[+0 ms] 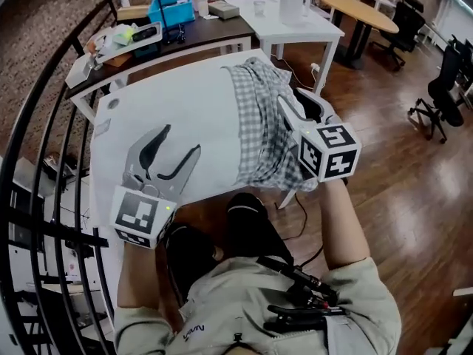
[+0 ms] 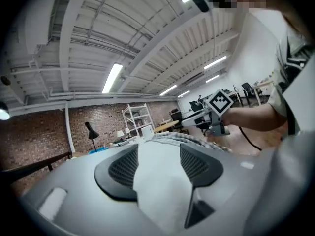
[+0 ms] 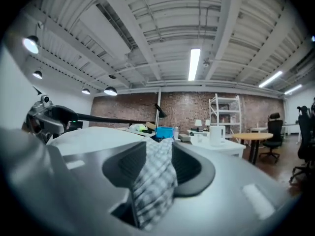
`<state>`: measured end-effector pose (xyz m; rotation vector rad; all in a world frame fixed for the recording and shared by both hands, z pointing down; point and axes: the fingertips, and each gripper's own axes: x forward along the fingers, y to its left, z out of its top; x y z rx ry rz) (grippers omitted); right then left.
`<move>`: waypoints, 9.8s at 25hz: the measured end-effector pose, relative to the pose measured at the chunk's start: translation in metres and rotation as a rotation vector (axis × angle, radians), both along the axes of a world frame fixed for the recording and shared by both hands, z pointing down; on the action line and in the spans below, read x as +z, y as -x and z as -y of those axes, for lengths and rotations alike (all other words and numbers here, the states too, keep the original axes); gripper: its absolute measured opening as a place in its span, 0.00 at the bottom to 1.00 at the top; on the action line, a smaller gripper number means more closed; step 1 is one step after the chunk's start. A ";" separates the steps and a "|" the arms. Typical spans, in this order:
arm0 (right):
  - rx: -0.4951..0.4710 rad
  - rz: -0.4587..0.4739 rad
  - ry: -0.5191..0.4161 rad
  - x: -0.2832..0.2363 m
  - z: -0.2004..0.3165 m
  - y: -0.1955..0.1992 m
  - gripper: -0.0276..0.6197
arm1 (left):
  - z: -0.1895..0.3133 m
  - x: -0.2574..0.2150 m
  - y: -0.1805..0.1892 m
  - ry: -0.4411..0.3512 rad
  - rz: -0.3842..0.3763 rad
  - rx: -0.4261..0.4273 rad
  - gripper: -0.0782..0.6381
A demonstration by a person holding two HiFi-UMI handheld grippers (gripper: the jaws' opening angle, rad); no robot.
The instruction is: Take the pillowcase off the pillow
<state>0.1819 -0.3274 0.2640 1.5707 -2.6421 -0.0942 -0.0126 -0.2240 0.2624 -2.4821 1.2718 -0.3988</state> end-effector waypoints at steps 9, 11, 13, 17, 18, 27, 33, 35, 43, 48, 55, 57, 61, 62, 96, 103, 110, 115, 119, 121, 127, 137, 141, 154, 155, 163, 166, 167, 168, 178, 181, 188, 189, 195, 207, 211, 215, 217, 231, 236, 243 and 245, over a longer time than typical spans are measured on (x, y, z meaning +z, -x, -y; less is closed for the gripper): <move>-0.035 -0.212 0.104 0.100 -0.090 0.020 0.39 | -0.010 0.088 -0.041 0.084 0.209 -0.030 0.52; -0.040 -0.255 0.119 0.119 -0.085 0.032 0.39 | -0.002 0.097 -0.035 0.085 0.217 -0.066 0.50; -0.016 -0.290 0.092 0.123 -0.079 0.038 0.31 | 0.001 0.097 -0.030 0.062 0.213 -0.089 0.38; 0.074 -0.369 0.008 0.104 -0.071 0.023 0.12 | 0.002 0.072 -0.025 -0.001 0.170 -0.086 0.19; 0.115 -0.385 -0.014 0.096 -0.067 0.013 0.07 | 0.004 0.062 -0.023 -0.020 0.167 -0.087 0.16; 0.232 -0.353 -0.008 0.063 -0.044 -0.055 0.05 | 0.022 0.037 0.017 -0.029 0.117 -0.155 0.14; -0.101 -0.263 0.036 0.085 -0.103 0.064 0.40 | 0.017 0.044 -0.001 -0.031 0.095 -0.110 0.14; -0.094 -0.403 0.074 0.120 -0.104 0.086 0.45 | 0.015 0.042 -0.002 -0.039 0.082 -0.108 0.14; 0.111 -0.648 -0.086 0.116 -0.077 0.057 0.22 | 0.018 0.028 0.019 -0.020 0.007 -0.101 0.14; 0.157 -0.641 -0.088 0.104 -0.060 0.037 0.17 | 0.026 0.021 0.024 -0.014 -0.039 -0.095 0.14; 0.206 -0.592 -0.028 0.111 -0.046 0.002 0.16 | 0.028 0.029 0.022 0.014 -0.064 -0.076 0.13; 0.209 -0.587 -0.023 0.113 -0.045 -0.002 0.16 | 0.027 0.027 0.021 0.019 -0.065 -0.067 0.13; 0.215 -0.603 -0.024 0.117 -0.044 -0.010 0.16 | 0.025 0.021 0.022 0.020 -0.076 -0.061 0.13; 0.231 -0.608 -0.018 0.119 -0.043 -0.016 0.16 | 0.026 0.019 0.026 0.014 -0.084 -0.075 0.13; -0.115 -0.467 -0.042 0.114 -0.103 0.111 0.22 | -0.008 0.093 -0.017 0.032 0.247 -0.076 0.25; 0.066 -0.543 -0.135 0.085 -0.085 0.056 0.08 | 0.008 0.032 -0.004 -0.079 0.145 -0.091 0.15; 0.271 -0.594 0.055 0.129 -0.021 -0.041 0.07 | 0.014 0.025 0.013 -0.072 0.077 -0.125 0.14; 0.186 -0.638 0.239 0.176 0.001 -0.052 0.07 | -0.001 0.055 0.004 -0.008 0.140 -0.071 0.14; 0.112 -0.571 0.319 0.183 -0.008 -0.052 0.18 | -0.027 0.058 -0.016 -0.004 0.153 0.028 0.24; 0.089 -0.461 0.293 0.157 -0.019 -0.060 0.27 | -0.048 0.023 -0.026 -0.078 0.121 0.087 0.30; 0.062 -0.226 0.043 0.042 -0.001 -0.057 0.32 | 0.001 -0.033 0.001 -0.109 -0.005 -0.103 0.34; -0.083 -0.124 -0.028 -0.034 0.084 0.039 0.32 | 0.145 -0.017 0.020 0.068 0.030 -0.225 0.44; -0.130 -0.176 0.081 -0.025 0.123 0.079 0.32 | 0.173 0.004 0.019 0.190 0.034 -0.218 0.49; -0.124 -0.370 0.367 0.070 0.153 0.097 0.20 | 0.155 0.062 0.005 0.303 0.076 -0.161 0.21; -0.113 -0.385 0.348 0.067 0.154 0.096 0.07 | 0.151 0.057 0.006 0.281 0.064 -0.160 0.16; 0.135 -0.411 0.161 0.010 0.191 0.034 0.05 | 0.110 -0.011 0.034 0.085 -0.117 -0.175 0.13; 0.303 -0.425 0.234 0.030 0.206 -0.025 0.05 | 0.106 -0.018 0.044 0.064 -0.143 -0.193 0.13; 0.352 -0.445 0.284 0.045 0.208 -0.045 0.05 | 0.107 -0.018 0.047 0.064 -0.153 -0.200 0.13; 0.384 -0.471 0.338 0.064 0.208 -0.063 0.05 | 0.109 -0.017 0.050 0.066 -0.163 -0.207 0.13; 0.143 -0.461 0.519 0.192 0.183 -0.065 0.22 | 0.145 0.020 0.045 0.131 -0.110 -0.242 0.17; 0.108 -0.257 0.393 0.138 0.166 -0.059 0.31 | 0.133 0.010 0.041 0.117 -0.114 -0.191 0.29; -0.132 0.121 0.164 0.043 0.025 -0.003 0.35 | 0.052 0.001 0.130 0.047 -0.125 -0.279 0.44; -0.145 0.139 0.158 0.043 0.006 0.000 0.36 | 0.037 0.009 0.155 0.057 -0.123 -0.327 0.45; -0.212 -0.005 0.290 0.108 -0.047 0.039 0.47 | -0.011 0.082 0.278 0.218 -0.217 -0.551 0.59; -0.006 -0.034 -0.043 0.001 0.051 0.043 0.08 | 0.021 0.015 0.214 0.060 -0.565 -0.310 0.13; 0.072 -0.082 -0.056 -0.006 0.097 0.028 0.08 | 0.048 0.003 0.202 0.025 -0.530 -0.313 0.13; 0.051 -0.219 0.208 0.094 0.142 0.022 0.17 | 0.087 0.068 0.204 0.162 -0.394 -0.373 0.22; 0.054 -0.246 0.211 0.113 0.136 0.016 0.21 | 0.083 0.087 0.207 0.163 -0.345 -0.408 0.34; -0.055 -0.340 -0.038 0.108 0.057 0.097 0.06 | 0.074 0.114 0.177 0.075 -0.160 -0.496 0.23; -0.024 -0.059 -0.101 0.022 0.032 0.078 0.05 | 0.026 0.020 0.180 -0.161 -0.341 -0.560 0.12; -0.025 0.078 -0.189 -0.037 -0.041 0.074 0.05 | -0.041 -0.032 0.133 -0.254 -0.368 -0.532 0.12; -0.023 0.081 -0.170 -0.029 -0.061 0.069 0.05 | -0.055 -0.021 0.119 -0.255 -0.335 -0.522 0.12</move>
